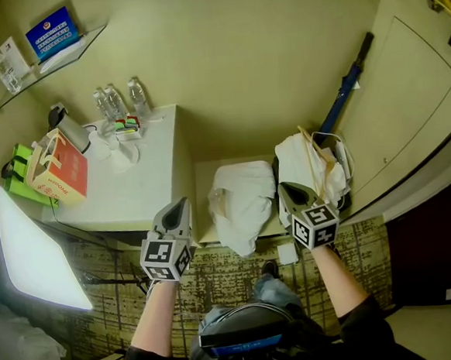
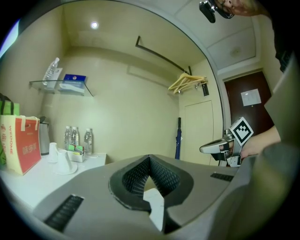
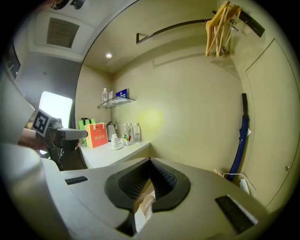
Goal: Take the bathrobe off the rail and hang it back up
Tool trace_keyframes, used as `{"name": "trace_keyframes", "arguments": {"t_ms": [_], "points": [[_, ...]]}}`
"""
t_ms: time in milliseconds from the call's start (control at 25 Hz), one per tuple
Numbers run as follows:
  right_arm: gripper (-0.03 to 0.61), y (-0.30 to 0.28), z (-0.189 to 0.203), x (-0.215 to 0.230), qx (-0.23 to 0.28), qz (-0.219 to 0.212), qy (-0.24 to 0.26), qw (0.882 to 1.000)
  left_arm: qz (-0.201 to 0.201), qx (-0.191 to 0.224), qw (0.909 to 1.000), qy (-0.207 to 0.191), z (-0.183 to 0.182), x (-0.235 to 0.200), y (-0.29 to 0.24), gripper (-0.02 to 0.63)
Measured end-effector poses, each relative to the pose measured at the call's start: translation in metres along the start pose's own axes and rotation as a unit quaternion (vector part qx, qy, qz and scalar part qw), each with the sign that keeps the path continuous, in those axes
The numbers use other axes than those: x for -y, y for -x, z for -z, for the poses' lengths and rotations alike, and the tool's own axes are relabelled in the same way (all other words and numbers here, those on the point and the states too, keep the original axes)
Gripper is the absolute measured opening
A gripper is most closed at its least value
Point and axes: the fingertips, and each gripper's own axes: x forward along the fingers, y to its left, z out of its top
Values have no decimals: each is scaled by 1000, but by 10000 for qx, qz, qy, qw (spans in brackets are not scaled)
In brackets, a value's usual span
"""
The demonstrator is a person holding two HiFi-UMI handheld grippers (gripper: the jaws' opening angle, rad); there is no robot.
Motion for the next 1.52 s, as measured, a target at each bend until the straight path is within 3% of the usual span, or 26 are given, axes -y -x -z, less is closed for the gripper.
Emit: {"name": "trace_keyframes", "arguments": {"t_ms": [240, 480, 640, 840, 1080, 1200, 1320, 1400, 1520], "points": [[23, -13, 14, 1, -198, -109, -64, 9997, -47, 65, 10000, -44, 13, -2, -14, 0], [28, -47, 40, 12, -444, -346, -446, 9974, -153, -179, 9997, -77, 29, -3, -35, 0], [80, -84, 69, 28, -659, -696, -763, 9925, -335, -361, 9987, -106, 41, -6, -60, 0], [187, -140, 118, 39, -1087, -1330, -1556, 9728, -699, -663, 9953, 45, 66, -13, -95, 0], [259, -215, 187, 44, -1599, -1769, -2105, 9481, -912, -664, 9936, 28, 95, -20, -147, 0], [262, -249, 225, 34, -1839, -1883, -2676, 9269, -873, -780, 9931, 13, 121, -24, -164, 0], [262, -275, 267, 24, -2062, -1917, -3522, 8926, -732, -911, 9929, -238, 149, -31, -179, 0], [262, -292, 293, 19, -2138, -1952, -4137, 8631, -600, -863, 9940, -288, 161, -36, -193, 0], [258, -321, 330, 0, -2106, -2241, -4998, 8097, -475, -823, 9955, -57, 177, -41, -209, 0]]}}
